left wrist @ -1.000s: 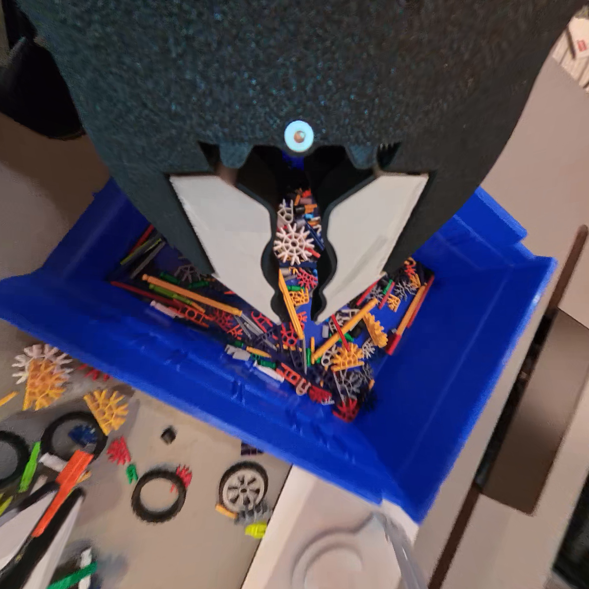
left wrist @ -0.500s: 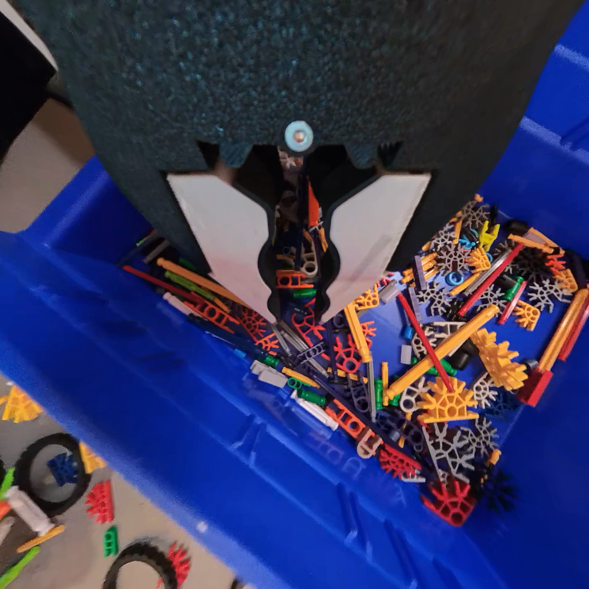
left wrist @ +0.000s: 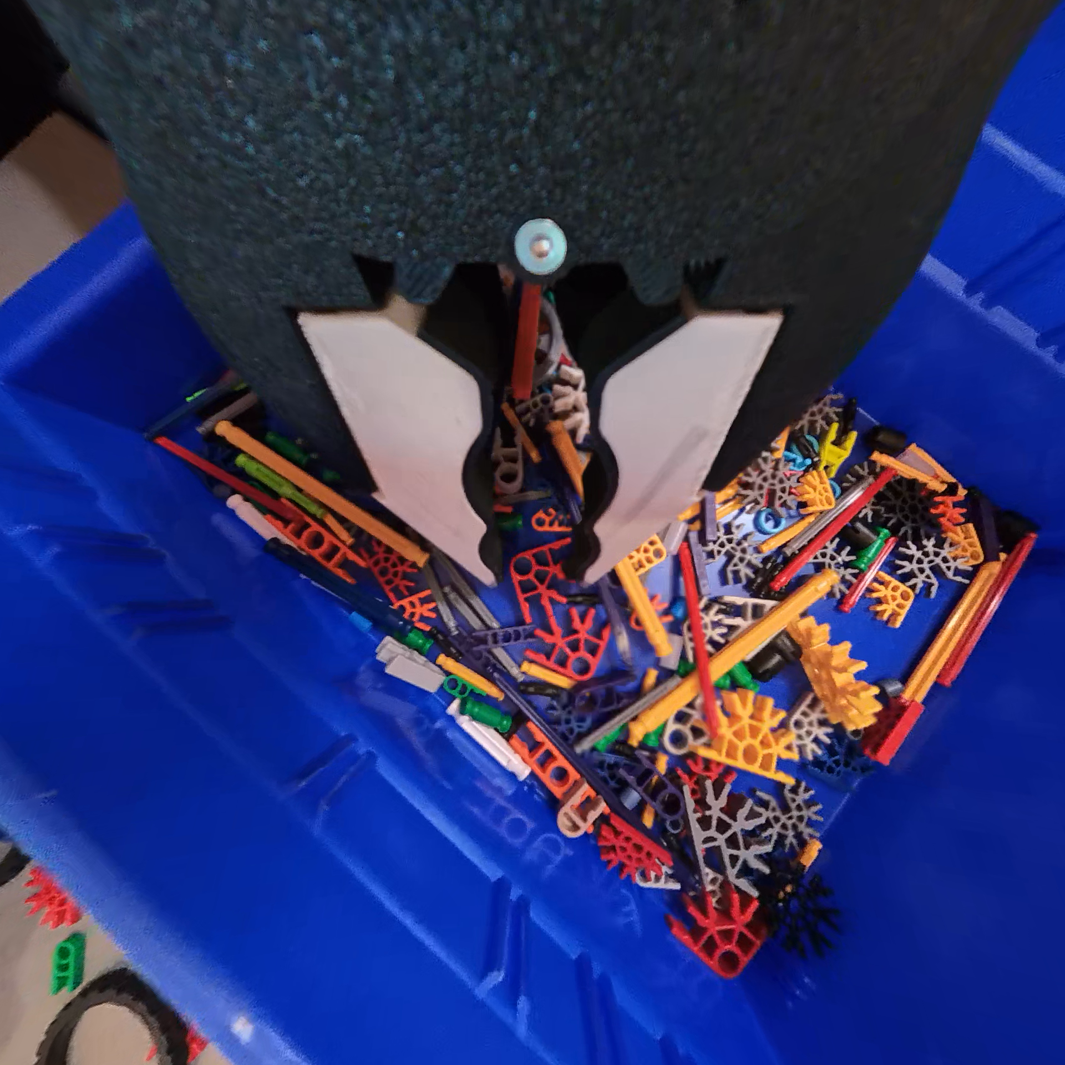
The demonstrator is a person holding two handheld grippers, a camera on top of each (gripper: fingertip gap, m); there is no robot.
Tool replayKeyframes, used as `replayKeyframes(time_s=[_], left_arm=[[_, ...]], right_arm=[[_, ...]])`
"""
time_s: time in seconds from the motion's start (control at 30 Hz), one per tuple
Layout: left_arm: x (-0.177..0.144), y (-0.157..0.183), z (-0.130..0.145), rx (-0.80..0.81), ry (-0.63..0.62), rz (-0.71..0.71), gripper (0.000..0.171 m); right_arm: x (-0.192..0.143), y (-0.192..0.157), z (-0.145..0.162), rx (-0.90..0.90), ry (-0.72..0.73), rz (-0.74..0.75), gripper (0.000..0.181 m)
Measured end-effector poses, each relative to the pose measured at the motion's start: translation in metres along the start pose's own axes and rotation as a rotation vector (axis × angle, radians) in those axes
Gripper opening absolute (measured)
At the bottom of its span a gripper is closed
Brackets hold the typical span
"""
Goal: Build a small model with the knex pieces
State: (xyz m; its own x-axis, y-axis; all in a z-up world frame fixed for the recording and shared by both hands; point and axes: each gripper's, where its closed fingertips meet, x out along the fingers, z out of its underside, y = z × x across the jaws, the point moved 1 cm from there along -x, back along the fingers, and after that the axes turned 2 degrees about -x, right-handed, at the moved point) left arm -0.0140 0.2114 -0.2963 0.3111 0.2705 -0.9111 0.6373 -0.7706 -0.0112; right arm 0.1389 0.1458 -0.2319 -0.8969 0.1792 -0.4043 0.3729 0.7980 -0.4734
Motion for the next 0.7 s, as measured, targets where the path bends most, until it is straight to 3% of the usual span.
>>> replayKeyframes(time_s=[0.7], left_arm=[[0.0051,-0.0083,-0.0020,-0.032,0.036,0.010,0.023]], right_arm=[[0.0002,0.0010,-0.0015,0.001,0.011,-0.006,0.010]])
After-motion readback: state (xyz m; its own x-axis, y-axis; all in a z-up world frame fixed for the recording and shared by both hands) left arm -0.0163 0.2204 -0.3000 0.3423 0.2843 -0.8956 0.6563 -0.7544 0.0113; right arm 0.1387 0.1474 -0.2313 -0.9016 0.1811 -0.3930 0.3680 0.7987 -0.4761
